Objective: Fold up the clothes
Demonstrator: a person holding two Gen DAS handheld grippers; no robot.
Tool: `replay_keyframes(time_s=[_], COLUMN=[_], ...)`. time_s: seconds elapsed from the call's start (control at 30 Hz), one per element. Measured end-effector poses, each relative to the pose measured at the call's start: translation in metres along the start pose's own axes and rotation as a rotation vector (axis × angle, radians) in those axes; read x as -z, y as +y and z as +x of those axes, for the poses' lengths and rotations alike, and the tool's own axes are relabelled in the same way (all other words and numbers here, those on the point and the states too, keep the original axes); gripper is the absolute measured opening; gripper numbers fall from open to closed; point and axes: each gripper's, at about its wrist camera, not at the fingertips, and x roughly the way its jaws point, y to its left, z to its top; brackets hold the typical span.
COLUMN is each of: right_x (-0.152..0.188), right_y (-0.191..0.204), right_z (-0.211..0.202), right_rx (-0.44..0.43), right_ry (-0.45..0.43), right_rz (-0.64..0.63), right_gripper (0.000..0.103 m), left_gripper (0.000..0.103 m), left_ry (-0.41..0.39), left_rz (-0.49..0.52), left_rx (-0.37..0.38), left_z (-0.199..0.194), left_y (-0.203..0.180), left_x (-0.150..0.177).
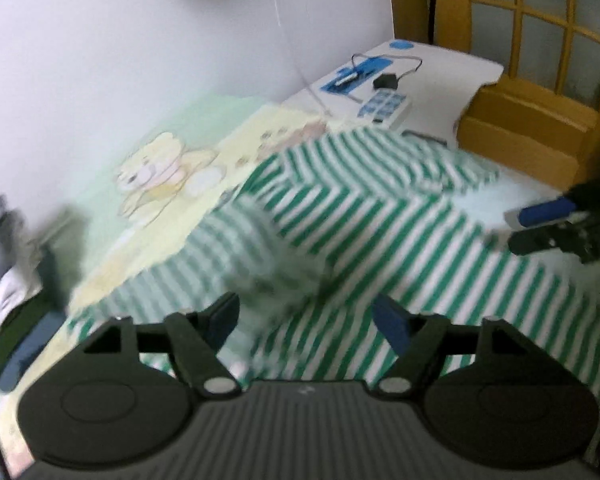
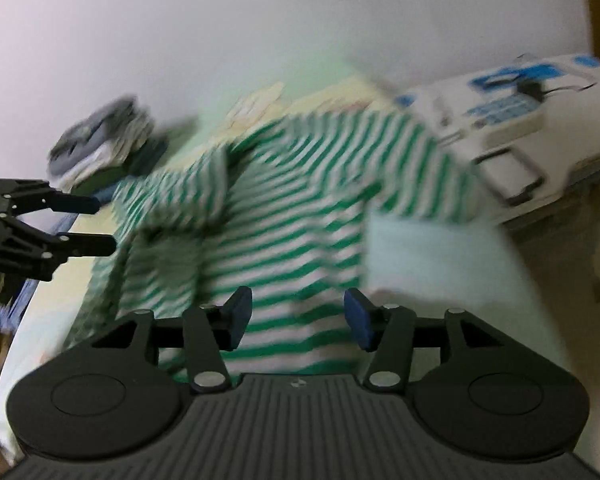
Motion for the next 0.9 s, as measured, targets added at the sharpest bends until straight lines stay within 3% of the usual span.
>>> replay_keyframes(time_s=[0.27,0.4,0.57,0.67,0.83,0.9], right_x=[-0.042,-0.056,-0.063,-0.061,-0.074,-0.081], right_y=[-0.054,-0.075,-0.087,-0.084,-0.092,-0.089], right_z=[0.007,0.044,0.077,0.080,0.087,0.089], right_rx=[0.137,0.194,0.138,0.131,0.105,0.107], right_ry=[-0.083,-0.034,0.005,-0.053,-0.116,-0.129], right_rz=[0.086,0.084,0.138,0.153,0.208,0.188], right_gripper=[0.064,0.064,0.065,0.063,0.044,0.017], left_gripper=[0.082,0.083,0.083,0.084,0.087,0.088], left_ry=[0.049,0.062,0.068,0.074,0.071,0.073], left_rz=[-0.058,-0.090,-0.144,-0.197,-0.237,-0.255], left_rx=[0.099,0.106,0.092,0.113,0.123,0.138], left_z=[0.060,0.074,0.080,0.083,0.091,0.094], left_y=[-0.041,-0.042,-0.015,0.004,0.013,0.013], left_x=[-0.043,-0.054,-0.081,-0.098,-0.115,-0.118])
